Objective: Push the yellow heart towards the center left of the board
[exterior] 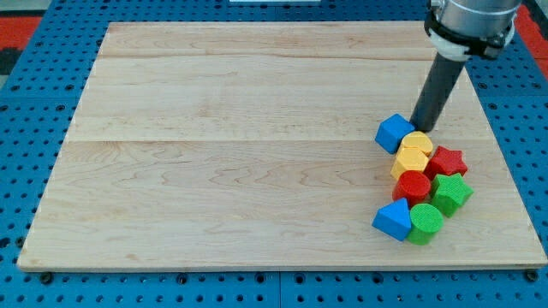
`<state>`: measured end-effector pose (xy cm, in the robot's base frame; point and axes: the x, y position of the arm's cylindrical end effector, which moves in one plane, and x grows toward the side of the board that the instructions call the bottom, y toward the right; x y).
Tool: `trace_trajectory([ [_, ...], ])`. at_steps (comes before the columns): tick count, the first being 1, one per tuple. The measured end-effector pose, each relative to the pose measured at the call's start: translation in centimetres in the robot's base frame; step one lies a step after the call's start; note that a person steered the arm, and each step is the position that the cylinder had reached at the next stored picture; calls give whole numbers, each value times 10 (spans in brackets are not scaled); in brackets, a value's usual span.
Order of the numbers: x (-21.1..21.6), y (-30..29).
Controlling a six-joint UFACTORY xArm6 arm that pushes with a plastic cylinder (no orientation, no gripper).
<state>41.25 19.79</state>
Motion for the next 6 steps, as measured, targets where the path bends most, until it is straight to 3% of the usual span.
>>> trace_trajectory([
  [1, 1, 62],
  [2, 69, 117],
  [3, 96, 85],
  [5, 27, -137],
  [6, 25, -71],
])
